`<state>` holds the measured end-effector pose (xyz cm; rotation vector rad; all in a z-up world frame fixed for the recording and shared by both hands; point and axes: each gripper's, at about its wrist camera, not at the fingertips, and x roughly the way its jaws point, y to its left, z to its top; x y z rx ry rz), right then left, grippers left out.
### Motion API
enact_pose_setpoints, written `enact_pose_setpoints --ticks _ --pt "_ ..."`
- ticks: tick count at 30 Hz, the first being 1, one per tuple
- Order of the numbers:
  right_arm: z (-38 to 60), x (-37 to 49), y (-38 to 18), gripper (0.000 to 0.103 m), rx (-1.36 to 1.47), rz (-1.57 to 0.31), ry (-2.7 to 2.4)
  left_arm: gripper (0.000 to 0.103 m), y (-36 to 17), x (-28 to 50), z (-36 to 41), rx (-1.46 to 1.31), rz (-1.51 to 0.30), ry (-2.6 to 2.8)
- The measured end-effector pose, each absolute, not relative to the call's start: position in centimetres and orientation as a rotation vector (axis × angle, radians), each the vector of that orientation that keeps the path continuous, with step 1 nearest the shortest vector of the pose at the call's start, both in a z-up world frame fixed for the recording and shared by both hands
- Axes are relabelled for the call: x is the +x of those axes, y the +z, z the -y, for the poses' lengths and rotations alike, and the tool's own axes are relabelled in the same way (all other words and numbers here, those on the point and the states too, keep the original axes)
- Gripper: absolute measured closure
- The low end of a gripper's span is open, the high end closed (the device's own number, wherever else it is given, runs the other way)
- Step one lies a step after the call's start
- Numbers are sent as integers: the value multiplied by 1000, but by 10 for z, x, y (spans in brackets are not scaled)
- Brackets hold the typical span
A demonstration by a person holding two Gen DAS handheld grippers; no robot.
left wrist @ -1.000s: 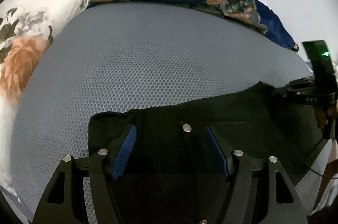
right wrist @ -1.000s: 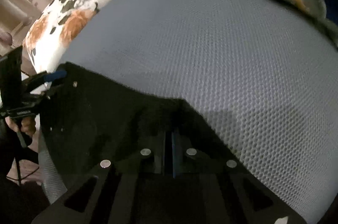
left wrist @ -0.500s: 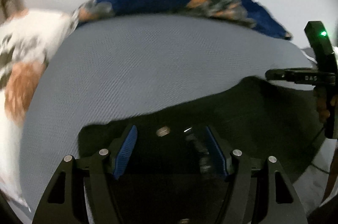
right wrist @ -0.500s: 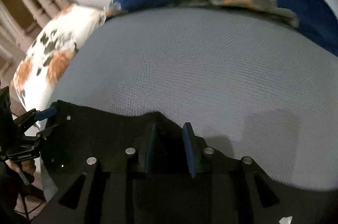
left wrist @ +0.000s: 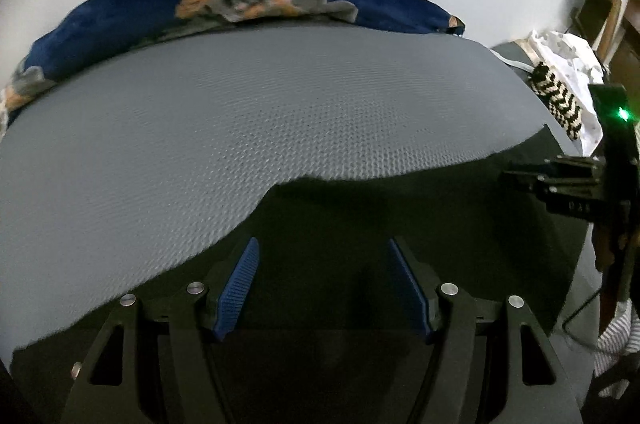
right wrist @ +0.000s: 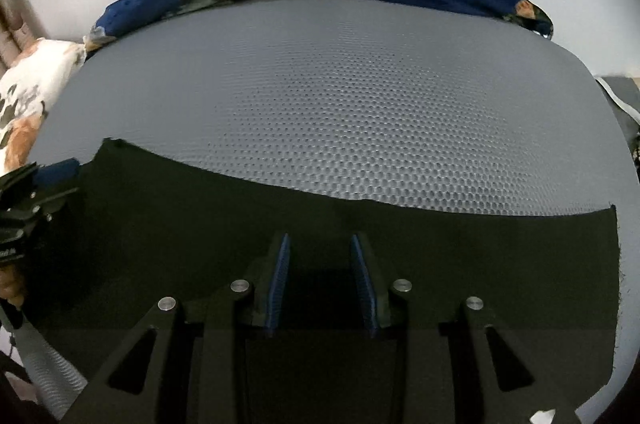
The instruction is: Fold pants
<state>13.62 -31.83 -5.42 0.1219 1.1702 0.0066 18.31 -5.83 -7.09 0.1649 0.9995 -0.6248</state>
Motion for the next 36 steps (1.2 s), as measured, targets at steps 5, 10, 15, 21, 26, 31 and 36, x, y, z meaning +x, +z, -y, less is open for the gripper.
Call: enact_pose_setpoints --ticks 5,10,15,21,26,31,36 --pt "330 141 -63 73 76 -1133 -52 36 -93 212 69 155 -1052 -551" --pt "370 136 -66 68 108 -1104 -150 36 -98 226 66 115 -1063 -507" --pt "396 131 -66 68 132 -1107 -186 36 -98 226 76 173 -1039 -469" --pt "419 116 -48 61 198 -1094 -201 36 -81 221 66 113 -1052 -414" --pt "476 78 -33 59 366 -1067 -181 36 -57 181 45 126 -997 -408" --pt "556 31 -34 58 562 -1106 -159 36 -46 144 27 91 -1012 -388" --pt "611 1 -44 58 656 -1154 -158 36 -43 116 23 52 -1035 -360"
